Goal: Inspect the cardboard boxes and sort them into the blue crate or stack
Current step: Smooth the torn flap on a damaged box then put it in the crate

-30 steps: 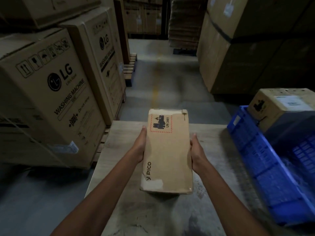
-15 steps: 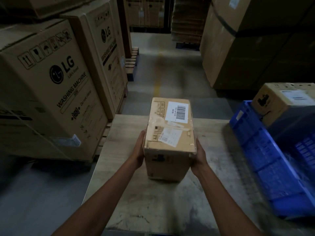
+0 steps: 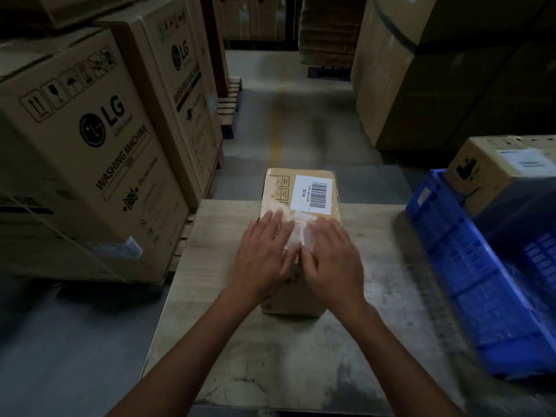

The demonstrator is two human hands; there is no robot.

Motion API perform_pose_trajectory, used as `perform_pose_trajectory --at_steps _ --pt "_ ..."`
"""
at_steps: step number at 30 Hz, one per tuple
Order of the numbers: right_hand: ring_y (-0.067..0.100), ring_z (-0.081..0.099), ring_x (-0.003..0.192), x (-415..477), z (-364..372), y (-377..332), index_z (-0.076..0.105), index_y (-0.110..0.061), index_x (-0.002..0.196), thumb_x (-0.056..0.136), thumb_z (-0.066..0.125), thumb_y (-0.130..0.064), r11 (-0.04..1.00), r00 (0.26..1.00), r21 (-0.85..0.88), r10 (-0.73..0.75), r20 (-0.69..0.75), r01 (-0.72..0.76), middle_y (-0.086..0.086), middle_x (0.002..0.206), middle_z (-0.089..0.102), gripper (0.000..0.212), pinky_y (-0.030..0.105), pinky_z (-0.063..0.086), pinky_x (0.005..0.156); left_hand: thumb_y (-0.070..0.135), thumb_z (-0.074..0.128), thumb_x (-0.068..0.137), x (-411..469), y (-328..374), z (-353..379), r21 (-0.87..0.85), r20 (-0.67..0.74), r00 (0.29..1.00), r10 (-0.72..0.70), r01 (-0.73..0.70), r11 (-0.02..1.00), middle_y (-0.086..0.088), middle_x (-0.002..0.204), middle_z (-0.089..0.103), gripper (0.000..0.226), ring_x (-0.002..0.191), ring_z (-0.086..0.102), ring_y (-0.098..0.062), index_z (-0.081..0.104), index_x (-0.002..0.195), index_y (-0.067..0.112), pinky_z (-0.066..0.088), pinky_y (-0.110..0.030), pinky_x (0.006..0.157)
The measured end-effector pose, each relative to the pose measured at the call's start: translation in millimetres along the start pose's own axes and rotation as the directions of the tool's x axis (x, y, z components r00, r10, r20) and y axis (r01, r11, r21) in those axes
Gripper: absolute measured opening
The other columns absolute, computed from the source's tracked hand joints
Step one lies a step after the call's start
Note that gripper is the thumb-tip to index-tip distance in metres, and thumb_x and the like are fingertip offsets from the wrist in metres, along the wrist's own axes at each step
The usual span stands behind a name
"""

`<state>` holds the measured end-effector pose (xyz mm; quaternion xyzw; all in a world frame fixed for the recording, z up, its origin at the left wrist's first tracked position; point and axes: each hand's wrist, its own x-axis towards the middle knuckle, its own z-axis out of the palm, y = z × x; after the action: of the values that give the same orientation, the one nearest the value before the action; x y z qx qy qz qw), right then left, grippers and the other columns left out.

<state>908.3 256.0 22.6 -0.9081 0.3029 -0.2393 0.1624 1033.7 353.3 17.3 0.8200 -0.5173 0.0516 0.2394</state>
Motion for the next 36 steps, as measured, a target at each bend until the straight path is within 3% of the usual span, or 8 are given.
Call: perform_pose_trajectory --at_steps 4,13,19,24,28,30,33,36 --pt "0.025 0.037 0.146 1.4 -1.5 4.2 0.055 -0.018 0.141 0.098 0.025 -0.052 0.998 0.992 -0.063 0.026 0.125 -0.018 0.005 0.153 0.048 0.063 0.047 0.044 0.108 0.05 0.019 0.1 1.8 -0.1 -0.6 0.06 0.108 0.992 -0.064 0.058 0.997 -0.011 0.157 0.038 0.065 0.148 0.032 -0.027 0.046 0.148 0.015 0.028 -0.046 0.119" --pt "0.021 0.049 0.121 26.1 -24.1 8.8 0.059 -0.022 0.129 0.095 0.044 -0.051 0.98 0.98 -0.183 -0.045 0.192 0.081 0.002 0.133 0.057 0.047 0.039 0.048 0.092 0.035 0.042 0.102 22.7 -0.1 -20.1 0.109 0.145 0.989 0.012 -0.028 0.994 -0.007 0.146 0.046 0.036 0.139 0.038 -0.024 0.056 0.131 0.018 0.026 -0.046 0.119" --pt "0.021 0.004 0.156 60.5 -15.1 7.8 0.02 -0.025 0.16 0.106 0.034 -0.046 0.981 0.94 -0.194 0.049 0.338 0.019 -0.001 0.17 0.01 0.059 0.044 0.025 0.12 0.05 0.025 0.106 45.5 -1.4 -5.6 0.113 0.307 0.947 -0.1 0.068 0.991 -0.002 0.168 0.002 0.06 0.155 -0.004 -0.018 0.015 0.159 0.025 0.002 -0.045 0.125" --pt "0.018 0.005 0.156 60.9 -14.6 11.8 0.024 -0.028 0.159 0.106 0.035 -0.048 0.987 0.944 -0.157 0.07 0.322 -0.019 -0.004 0.169 0.013 0.057 0.046 0.029 0.118 0.045 0.036 0.104 53.0 -4.5 -4.8 0.109 0.215 0.976 -0.044 0.02 0.994 -0.005 0.156 0.036 0.048 0.146 0.028 -0.023 0.041 0.146 0.022 0.019 -0.047 0.122" --pt "0.021 0.03 0.145 63.5 -16.0 11.9 0.041 -0.026 0.149 0.102 0.042 -0.051 0.977 0.96 -0.21 0.018 0.281 0.044 0.0 0.158 0.036 0.053 0.044 0.04 0.11 0.034 0.046 0.1 67.9 -2.7 -10.7 0.163 0.042 0.999 0.019 -0.026 0.986 -0.003 0.114 0.061 0.026 0.107 0.052 -0.02 0.062 0.112 0.017 0.039 -0.039 0.103" --pt "0.021 0.04 0.131 72.3 -20.2 15.5 0.048 -0.026 0.138 0.099 0.047 -0.052 0.967 0.967 -0.246 0.006 0.255 0.059 0.0 0.145 0.046 0.047 0.042 0.044 0.102 0.033 0.048 0.1 75.6 -2.4 -9.5 0.122 -0.001 1.0 0.02 -0.02 0.992 -0.006 0.113 0.063 0.026 0.109 0.055 -0.024 0.064 0.111 0.015 0.039 -0.036 0.1" --pt "0.021 0.038 0.127 89.6 -17.0 19.0 0.05 -0.025 0.136 0.099 0.047 -0.051 0.972 0.979 -0.234 0.038 0.202 0.01 0.002 0.143 0.044 0.045 0.041 0.04 0.099 0.045 0.039 0.103 84.8 -6.7 -0.4 0.083 0.126 0.991 -0.05 0.039 0.996 -0.011 0.164 0.021 0.056 0.153 0.012 -0.031 0.035 0.152 0.019 0.014 -0.047 0.122" --pt "0.022 0.028 0.14 92.3 -3.6 21.3 0.041 -0.023 0.149 0.102 0.042 -0.049 0.982 0.975 -0.19 0.028 0.222 0.015 0.0 0.158 0.034 0.054 0.044 0.038 0.106 0.05 0.027 0.105 91.2 -14.9 4.5 0.102 0.309 0.94 -0.141 0.115 0.988 -0.003 0.168 -0.002 0.063 0.154 -0.007 -0.022 0.014 0.16 0.023 0.006 -0.051 0.124"
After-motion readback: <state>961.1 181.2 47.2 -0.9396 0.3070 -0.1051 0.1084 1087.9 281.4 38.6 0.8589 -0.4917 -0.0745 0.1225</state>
